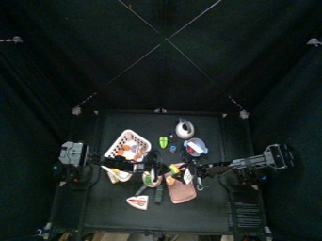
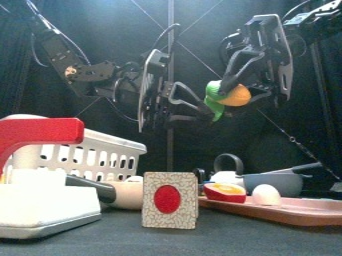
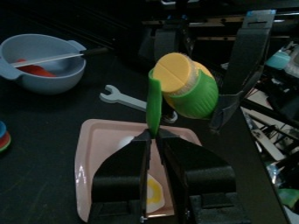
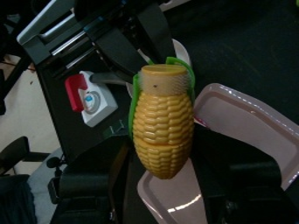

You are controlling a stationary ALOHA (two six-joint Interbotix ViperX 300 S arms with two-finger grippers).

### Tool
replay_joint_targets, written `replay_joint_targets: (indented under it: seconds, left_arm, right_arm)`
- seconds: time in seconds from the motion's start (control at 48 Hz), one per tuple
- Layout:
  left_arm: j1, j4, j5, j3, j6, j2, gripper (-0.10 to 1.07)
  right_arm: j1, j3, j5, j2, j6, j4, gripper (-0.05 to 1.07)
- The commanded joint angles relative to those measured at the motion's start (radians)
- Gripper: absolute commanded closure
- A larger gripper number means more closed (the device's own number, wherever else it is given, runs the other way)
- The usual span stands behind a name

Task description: Peel corn husk

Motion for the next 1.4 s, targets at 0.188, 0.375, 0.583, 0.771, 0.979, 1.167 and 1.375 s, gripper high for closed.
replay_joint_targets:
  seconds: [0.188, 0.375, 0.583, 0.771, 0.979, 1.167, 1.375]
  left_arm:
    - [0.020, 0.000, -0.008, 0.026, 0.012, -0.069, 0.43]
    - [0.025, 0.000, -0.009, 0.044, 0.012, -0.086, 0.43]
    - [0.038, 0.000, -0.012, 0.075, 0.012, -0.114, 0.43]
    - [0.046, -0.002, -0.021, 0.092, 0.012, -0.135, 0.43]
    - [0.049, 0.002, -0.026, 0.101, 0.012, -0.141, 0.43]
    - [0.043, 0.002, -0.026, 0.101, 0.012, -0.141, 0.43]
    - [0.043, 0.003, -0.025, 0.101, 0.012, -0.140, 0.43]
  right_arm:
    - [0.021, -0.006, -0.003, -0.028, -0.003, 0.011, 0.45]
    - [0.032, 0.000, -0.003, -0.037, -0.002, 0.011, 0.45]
    - [0.046, 0.006, -0.003, -0.052, -0.002, 0.011, 0.45]
    - [0.058, 0.009, -0.003, -0.060, -0.002, 0.011, 0.45]
    - [0.067, 0.012, -0.003, -0.061, -0.002, 0.011, 0.45]
    - [0.069, 0.021, -0.003, -0.063, -0.002, 0.011, 0.45]
    - [0.069, 0.021, -0.003, -0.066, -0.002, 0.011, 0.45]
